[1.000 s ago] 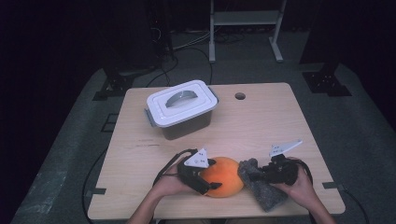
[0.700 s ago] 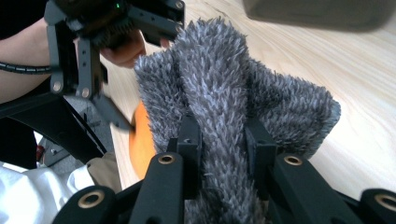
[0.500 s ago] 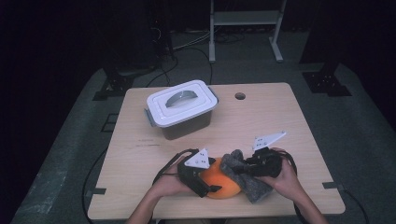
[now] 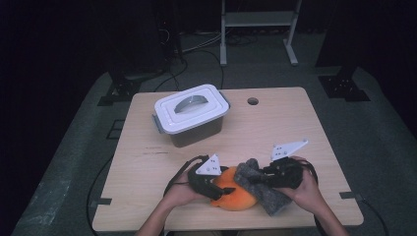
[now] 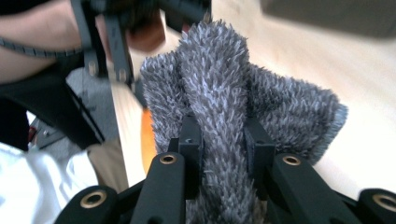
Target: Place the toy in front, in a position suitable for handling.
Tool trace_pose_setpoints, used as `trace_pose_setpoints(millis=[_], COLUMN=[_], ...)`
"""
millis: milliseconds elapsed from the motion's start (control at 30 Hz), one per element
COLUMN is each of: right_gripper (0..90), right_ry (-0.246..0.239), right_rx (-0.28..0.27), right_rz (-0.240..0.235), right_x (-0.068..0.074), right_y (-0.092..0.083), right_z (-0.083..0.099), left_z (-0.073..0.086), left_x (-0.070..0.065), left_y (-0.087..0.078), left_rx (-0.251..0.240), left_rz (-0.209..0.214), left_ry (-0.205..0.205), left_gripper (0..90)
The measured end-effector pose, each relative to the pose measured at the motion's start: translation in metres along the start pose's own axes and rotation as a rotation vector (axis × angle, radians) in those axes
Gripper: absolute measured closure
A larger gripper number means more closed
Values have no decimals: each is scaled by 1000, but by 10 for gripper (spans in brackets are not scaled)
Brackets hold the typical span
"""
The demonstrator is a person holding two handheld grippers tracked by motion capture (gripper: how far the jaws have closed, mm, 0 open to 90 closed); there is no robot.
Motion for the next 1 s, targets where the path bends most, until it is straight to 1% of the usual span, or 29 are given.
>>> trace_pose_setpoints(millis=[33,67,100,133,200,233,267,300,367,400,433,467,567,633,700,733,767,800,833,867,933,967,1000], right_gripper=[728,729,728,729,728,728,728,727,727,727,727,727,719,720,721,723,723,723,723,723,723,723,721], right_ry=[0,-18,-30,-41,-43,-43,-32,-20,-8,1,12,25,58,48,45,30,30,16,16,-8,-32,-32,-47], right_rx=[0,-19,-17,-6,29,29,40,35,29,30,30,34,56,75,73,50,50,26,26,22,32,32,46], right_rz=[0,3,4,10,13,13,6,2,6,12,17,23,31,55,60,58,58,35,35,26,20,20,17], right_x=[0,1,2,3,2,2,1,0,-3,-5,-7,-9,-13,-14,-13,-9,-9,-5,-5,0,3,3,4], right_y=[0,3,6,10,17,17,20,19,15,11,8,5,-3,-7,-7,-8,-8,-4,-4,3,11,11,17], right_z=[0,-11,-13,-14,-9,-9,-1,2,8,12,16,20,31,33,32,24,24,14,14,5,-2,-2,-2], left_z=[0,-3,-3,-1,5,5,10,11,13,14,14,16,18,18,18,19,19,19,19,20,22,22,24], left_x=[0,-3,-3,-3,-1,-1,0,1,1,3,3,3,3,3,3,3,3,2,2,2,3,3,4], left_y=[0,1,1,1,0,0,-2,-3,-3,-4,-4,-5,-5,-5,-4,-4,-4,-4,-4,-5,-7,-7,-9], left_rx=[0,-4,-4,13,35,35,35,32,34,32,32,36,34,36,37,35,35,30,30,28,31,31,25], left_rz=[0,-12,-12,-8,4,4,16,24,26,31,31,38,46,40,39,39,39,40,40,48,49,49,49], left_ry=[0,53,53,58,46,46,23,11,4,-10,-10,-19,-25,-28,-26,-30,-30,-35,-35,-38,-43,-43,-62], left_gripper=[330,325,319,314,311,308,305,299,289,286,281,277,277,273,265,265,265,265,264,261,261,261,261])
Point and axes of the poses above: each handheld gripper's, and its own axes: y roughly forward along the jaws, z roughly out of its underside, x roughly to its left, the point moved 4 cm from there along y, roughly forward along the jaws, and after that the axes turned 14 degrees about -x, right-handed, at the moved point
